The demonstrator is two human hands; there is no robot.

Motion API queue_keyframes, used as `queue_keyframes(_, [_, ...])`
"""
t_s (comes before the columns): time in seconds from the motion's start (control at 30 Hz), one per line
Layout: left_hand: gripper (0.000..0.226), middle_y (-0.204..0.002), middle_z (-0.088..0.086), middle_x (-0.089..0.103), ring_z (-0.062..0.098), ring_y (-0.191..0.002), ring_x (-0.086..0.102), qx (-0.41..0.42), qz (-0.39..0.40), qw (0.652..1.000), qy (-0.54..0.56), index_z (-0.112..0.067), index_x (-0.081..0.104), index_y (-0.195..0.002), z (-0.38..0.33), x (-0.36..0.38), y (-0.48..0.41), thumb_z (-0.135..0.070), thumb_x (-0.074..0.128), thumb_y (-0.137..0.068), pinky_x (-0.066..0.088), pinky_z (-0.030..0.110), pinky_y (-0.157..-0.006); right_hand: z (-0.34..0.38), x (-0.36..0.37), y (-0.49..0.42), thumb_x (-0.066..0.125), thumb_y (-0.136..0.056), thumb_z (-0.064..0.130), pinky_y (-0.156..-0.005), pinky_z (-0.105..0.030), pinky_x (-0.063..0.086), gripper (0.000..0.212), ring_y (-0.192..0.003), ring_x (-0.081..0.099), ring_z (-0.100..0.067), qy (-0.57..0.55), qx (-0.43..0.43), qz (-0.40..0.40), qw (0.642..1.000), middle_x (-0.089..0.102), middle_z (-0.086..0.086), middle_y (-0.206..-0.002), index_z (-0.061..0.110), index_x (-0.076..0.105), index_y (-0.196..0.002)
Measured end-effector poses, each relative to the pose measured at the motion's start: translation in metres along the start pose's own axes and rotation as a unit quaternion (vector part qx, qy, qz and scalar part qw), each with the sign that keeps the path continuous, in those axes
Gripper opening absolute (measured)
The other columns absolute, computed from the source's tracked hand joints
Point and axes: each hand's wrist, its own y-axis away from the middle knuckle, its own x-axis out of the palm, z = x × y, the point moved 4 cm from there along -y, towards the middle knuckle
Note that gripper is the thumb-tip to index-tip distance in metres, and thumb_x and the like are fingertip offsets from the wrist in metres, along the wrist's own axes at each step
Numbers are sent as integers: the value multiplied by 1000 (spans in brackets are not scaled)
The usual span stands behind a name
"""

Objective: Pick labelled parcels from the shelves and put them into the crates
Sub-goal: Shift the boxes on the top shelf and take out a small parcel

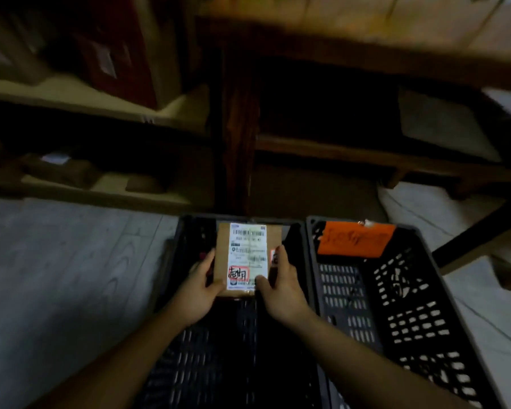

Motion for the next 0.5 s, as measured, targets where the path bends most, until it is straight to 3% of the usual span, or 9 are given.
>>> queue_keyframes(0.1, [71, -143, -2, 46, 16, -125, 50, -19, 24, 999, 19, -50, 19, -137, 64, 29, -28, -10, 57, -91, 38, 41, -109, -56, 39, -26, 51, -98, 34, -96, -24, 36, 79, -129, 45, -31, 67, 12, 27, 997, 17, -13, -152, 25, -3, -155])
queue_keyframes(0.2, [73, -141, 0, 48, 19, -124, 52, -36, 29, 999, 16, -34, 20, -146, 111, 41, -53, -3, 55, -91, 40, 39, -108, -91, 73, -52, 64, -88, 45, -108, -32, 35, 94, -132, 42, -34, 107, -1, 66, 992, 13, -13, -149, 28, -1, -154])
queue_keyframes(0.27, [75, -133, -4, 50, 19, -123, 52, -25, 20, 999, 5, -34, 23, -143, 134, 41, -63, 4, 56, -88, 41, 33, -104, -107, 97, -67, 70, -81, 48, -112, -35, 35, 106, -134, 38, -35, 123, -15, 88, 988, 7, -14, -151, 29, -4, -154])
queue_keyframes(0.33, [86, -126, -5, 54, 17, -118, 55, -9, 16, 1000, -24, -34, 25, -140, 149, 40, -63, 4, 69, -77, 46, 29, -97, -118, 119, -70, 70, -81, 47, -112, -37, 35, 108, -136, 36, -37, 146, -26, 98, 984, 2, -16, -154, 28, -7, -154])
queue_keyframes(0.43, [122, -128, 3, 55, 17, -113, 59, -22, 29, 994, -103, -33, 16, -147, 184, 45, -51, -21, 88, -49, 51, 32, -94, -134, 149, -54, 69, -83, 47, -110, -36, 36, 106, -133, 39, -37, 163, -34, 122, 978, 3, -16, -153, 24, -7, -154])
queue_keyframes(0.5, [126, -134, 8, 47, 22, -119, 54, -59, 51, 990, -119, -32, 10, -149, 202, 53, -37, -10, 88, -53, 49, 27, -94, -146, 164, -39, 69, -84, 48, -110, -36, 37, 107, -132, 40, -36, 162, -18, 147, 976, 1, -15, -153, 25, -9, -154])
